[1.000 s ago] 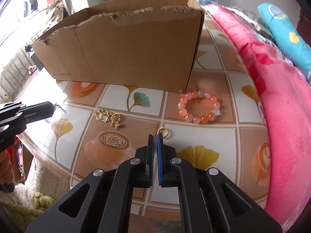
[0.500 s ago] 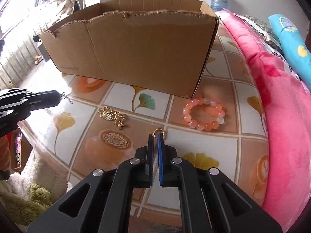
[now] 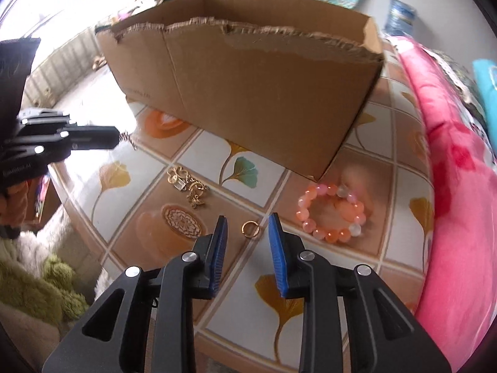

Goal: Organize jewelry

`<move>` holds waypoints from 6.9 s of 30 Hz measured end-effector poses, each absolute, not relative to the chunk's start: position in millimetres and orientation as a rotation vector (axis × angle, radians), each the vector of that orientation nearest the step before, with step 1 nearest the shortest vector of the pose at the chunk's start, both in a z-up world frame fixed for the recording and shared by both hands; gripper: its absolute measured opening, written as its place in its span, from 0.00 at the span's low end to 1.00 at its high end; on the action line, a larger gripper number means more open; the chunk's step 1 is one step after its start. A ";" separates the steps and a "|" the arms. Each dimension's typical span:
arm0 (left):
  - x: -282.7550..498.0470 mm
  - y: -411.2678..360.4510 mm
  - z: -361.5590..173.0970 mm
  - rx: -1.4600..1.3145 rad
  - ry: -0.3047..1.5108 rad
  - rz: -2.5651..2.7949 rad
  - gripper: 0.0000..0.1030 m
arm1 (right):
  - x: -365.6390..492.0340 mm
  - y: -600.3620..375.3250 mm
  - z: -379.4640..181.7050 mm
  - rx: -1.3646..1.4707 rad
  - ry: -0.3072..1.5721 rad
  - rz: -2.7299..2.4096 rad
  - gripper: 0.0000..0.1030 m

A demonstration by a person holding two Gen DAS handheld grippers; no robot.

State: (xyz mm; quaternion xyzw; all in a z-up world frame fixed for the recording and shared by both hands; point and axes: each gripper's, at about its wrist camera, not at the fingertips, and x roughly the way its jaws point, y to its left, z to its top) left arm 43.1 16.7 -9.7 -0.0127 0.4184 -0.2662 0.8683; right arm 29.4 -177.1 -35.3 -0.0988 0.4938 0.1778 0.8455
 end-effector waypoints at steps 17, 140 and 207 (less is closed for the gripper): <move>33.6 18.3 19.5 -0.028 0.797 -0.576 0.00 | -3.6 -204.2 9.0 0.065 0.903 0.322 0.06; 35.9 61.3 100.4 -0.124 0.622 -0.620 0.00 | -14.0 -143.4 80.5 0.039 0.705 0.250 0.10; 28.8 34.6 -28.6 0.125 0.965 -0.433 0.45 | 0.4 -143.5 -22.8 0.037 1.003 0.203 0.22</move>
